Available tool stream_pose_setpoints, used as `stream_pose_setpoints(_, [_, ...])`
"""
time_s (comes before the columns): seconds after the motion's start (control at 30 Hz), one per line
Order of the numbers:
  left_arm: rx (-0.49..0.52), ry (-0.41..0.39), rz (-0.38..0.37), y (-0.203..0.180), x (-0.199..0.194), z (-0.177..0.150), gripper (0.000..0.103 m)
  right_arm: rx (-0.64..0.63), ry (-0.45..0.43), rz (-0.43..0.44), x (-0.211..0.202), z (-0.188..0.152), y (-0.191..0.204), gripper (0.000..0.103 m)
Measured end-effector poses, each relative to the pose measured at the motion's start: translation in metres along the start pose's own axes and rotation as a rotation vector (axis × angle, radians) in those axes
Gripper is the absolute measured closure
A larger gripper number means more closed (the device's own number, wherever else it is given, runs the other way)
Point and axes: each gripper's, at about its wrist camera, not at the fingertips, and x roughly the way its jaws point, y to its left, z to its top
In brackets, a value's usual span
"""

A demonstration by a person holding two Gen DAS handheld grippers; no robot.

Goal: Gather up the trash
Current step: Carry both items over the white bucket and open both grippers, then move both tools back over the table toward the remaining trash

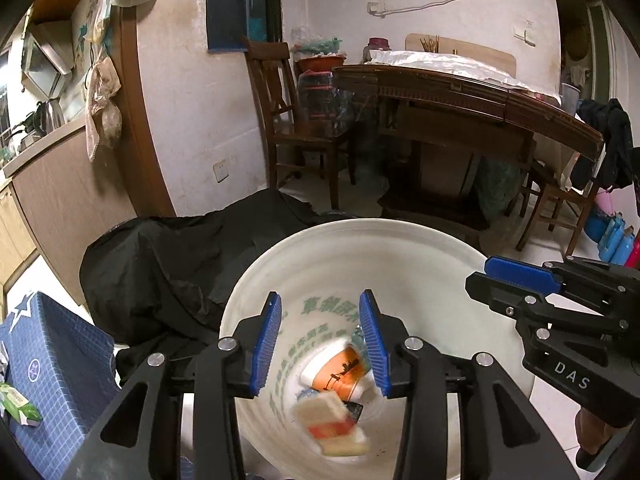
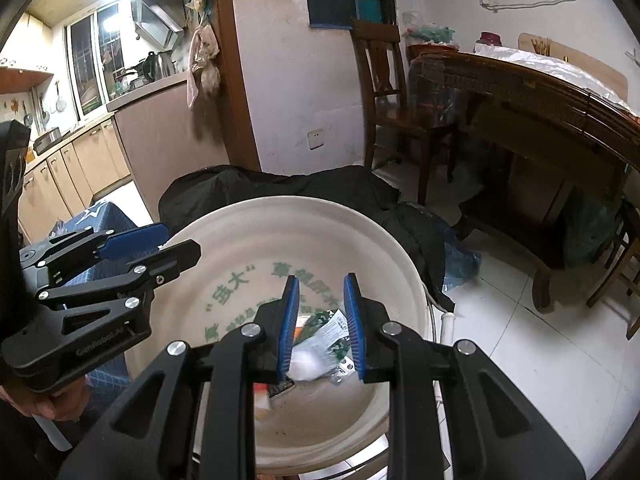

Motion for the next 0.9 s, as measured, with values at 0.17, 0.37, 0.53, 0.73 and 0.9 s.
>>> stream_pose_setpoints(0.17, [0.003,-0.002,0.007,-0.001,-0.002,0.0,0.061,0.005,0.003,-0.004,0.001,0.0,-0.001,0.081])
stream_pose_setpoints(0.37, [-0.002,-0.009,0.022,0.0,-0.008,0.0,0.061,0.009,0.007,-0.004,0.0,-0.001,-0.001,0.081])
stream_pose_setpoints(0.53, [-0.003,-0.013,0.043,0.003,-0.011,0.0,0.061,-0.001,0.006,-0.003,-0.001,0.0,0.004,0.081])
stream_pose_setpoints(0.73, [-0.008,-0.022,0.062,0.01,-0.016,0.0,0.061,-0.022,-0.005,0.004,-0.004,0.003,0.013,0.081])
stream_pose_setpoints(0.9, [-0.031,-0.033,0.084,0.024,-0.028,-0.005,0.061,-0.043,-0.027,0.024,-0.014,0.007,0.027,0.081])
